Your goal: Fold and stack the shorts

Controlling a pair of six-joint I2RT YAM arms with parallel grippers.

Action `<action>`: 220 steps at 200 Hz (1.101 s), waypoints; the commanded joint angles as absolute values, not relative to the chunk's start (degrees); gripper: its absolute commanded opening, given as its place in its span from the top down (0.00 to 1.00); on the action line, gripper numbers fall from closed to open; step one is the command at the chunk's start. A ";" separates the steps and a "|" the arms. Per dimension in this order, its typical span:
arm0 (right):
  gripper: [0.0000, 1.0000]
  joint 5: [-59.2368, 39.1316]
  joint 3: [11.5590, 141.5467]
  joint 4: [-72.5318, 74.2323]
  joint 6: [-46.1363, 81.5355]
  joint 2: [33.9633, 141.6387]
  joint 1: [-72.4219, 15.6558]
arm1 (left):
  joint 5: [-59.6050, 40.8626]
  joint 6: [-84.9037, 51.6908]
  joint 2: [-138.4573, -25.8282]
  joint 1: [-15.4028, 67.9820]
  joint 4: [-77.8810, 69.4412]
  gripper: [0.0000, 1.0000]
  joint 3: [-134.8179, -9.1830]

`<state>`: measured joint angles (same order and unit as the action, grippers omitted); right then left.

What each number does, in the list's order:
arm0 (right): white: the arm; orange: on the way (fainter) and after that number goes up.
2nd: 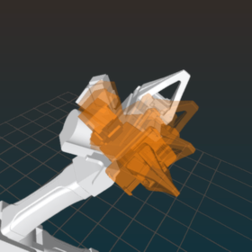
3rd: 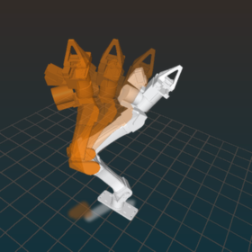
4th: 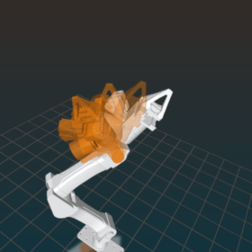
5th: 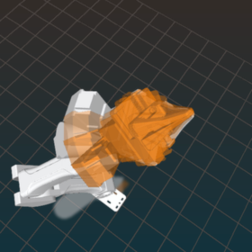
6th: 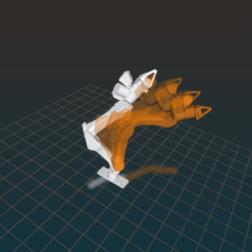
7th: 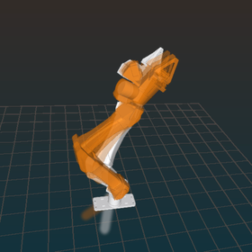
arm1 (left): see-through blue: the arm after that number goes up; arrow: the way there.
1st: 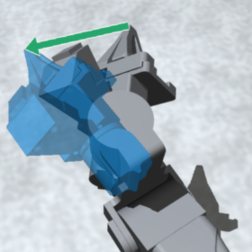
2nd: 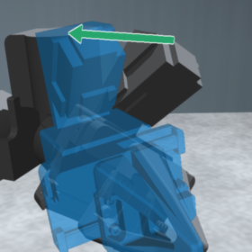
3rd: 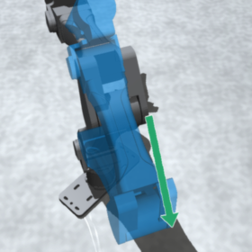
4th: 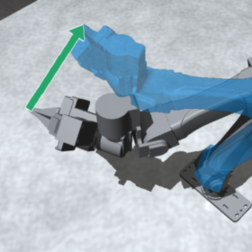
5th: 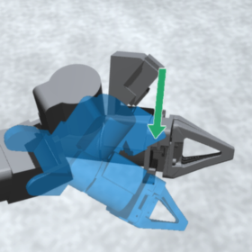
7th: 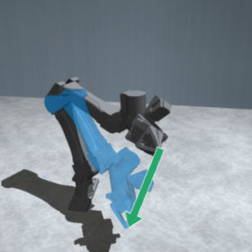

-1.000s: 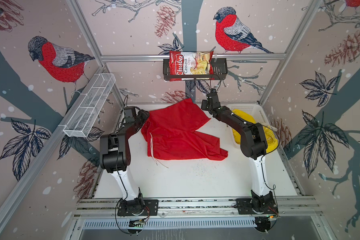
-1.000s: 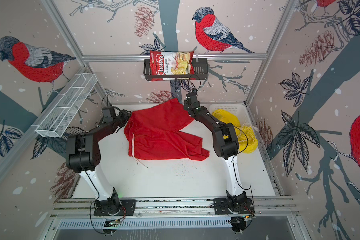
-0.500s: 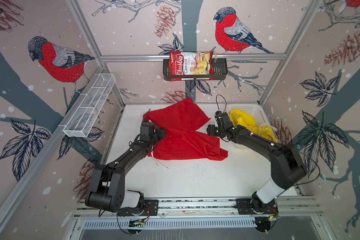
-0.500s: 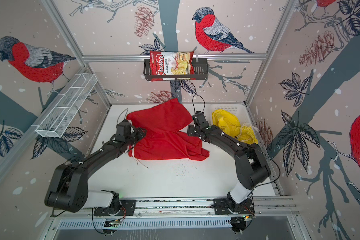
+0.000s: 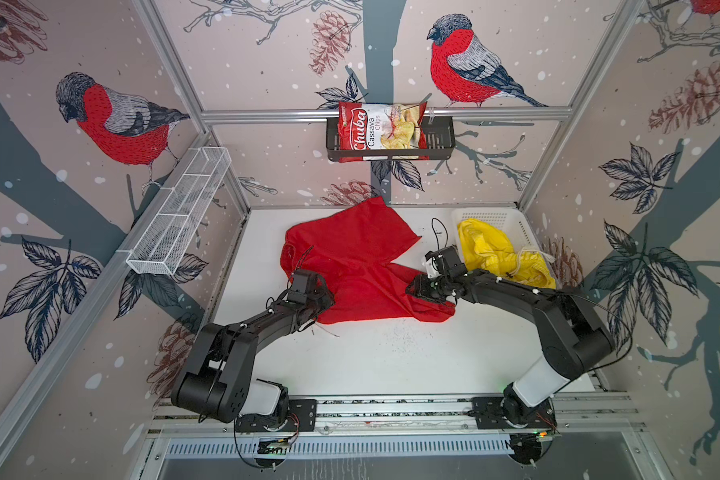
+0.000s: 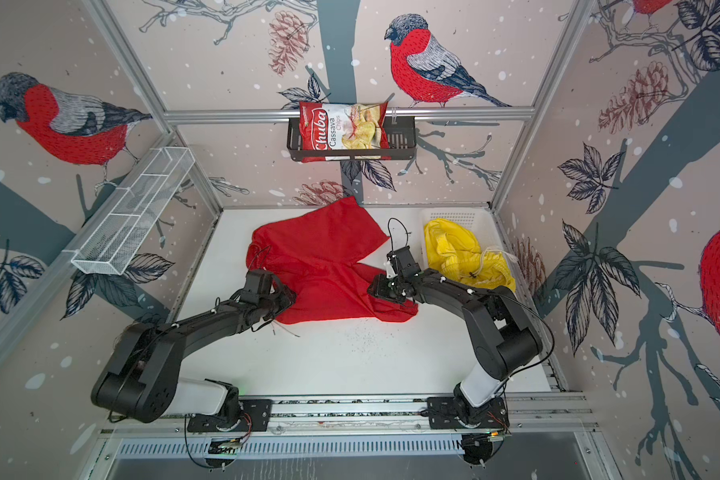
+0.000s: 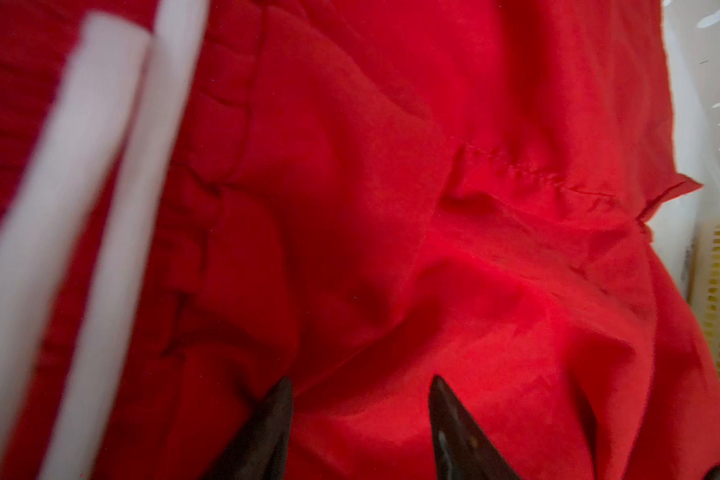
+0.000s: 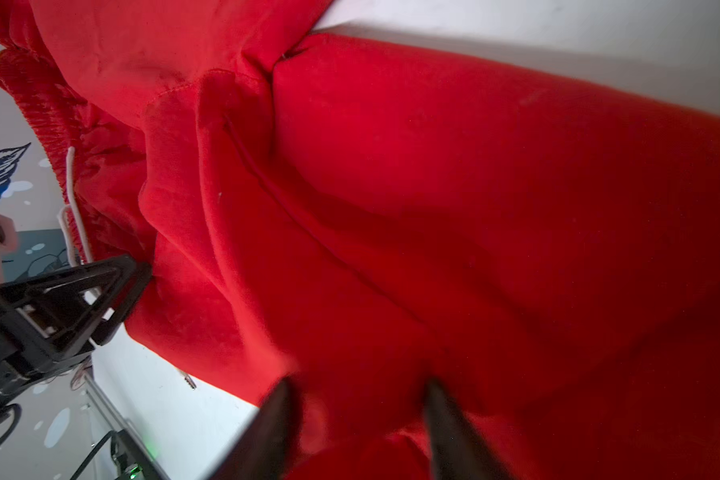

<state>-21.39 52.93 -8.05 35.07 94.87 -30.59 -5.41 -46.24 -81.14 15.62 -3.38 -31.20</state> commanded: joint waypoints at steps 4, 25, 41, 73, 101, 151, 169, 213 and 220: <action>1.00 -21.57 56.33 -4.92 36.20 95.11 -28.35 | -1.87 -45.53 -82.79 15.51 0.12 0.49 -31.42; 1.00 -19.64 62.06 -7.89 34.07 94.85 -24.82 | -1.60 -45.35 -84.47 14.98 0.38 0.51 -30.68; 1.00 -16.49 67.02 -10.07 31.98 94.74 -22.55 | -2.16 -45.70 -85.41 14.16 -0.34 0.53 -29.36; 1.00 -5.11 79.72 -15.29 25.73 100.52 -21.25 | -2.64 -44.85 -86.70 13.03 -0.88 0.55 -28.65; 0.93 6.93 89.55 -18.39 22.60 111.22 -21.13 | -3.14 -44.26 -86.67 11.95 -0.31 0.56 -28.89; 0.41 11.22 98.04 -22.41 21.11 117.64 -23.33 | -4.91 -43.03 -82.51 11.55 3.63 0.48 -31.88; 0.36 16.03 94.71 -23.47 19.72 113.13 -25.67 | -5.10 -42.89 -79.02 11.59 6.13 0.42 -33.02; 0.31 19.96 74.58 -26.75 21.66 98.42 -31.91 | -0.16 -42.49 -68.13 11.43 13.36 0.33 -33.00; 0.30 19.13 70.72 -27.13 23.19 96.33 -32.33 | 1.65 -43.33 -66.72 11.34 14.37 0.31 -32.34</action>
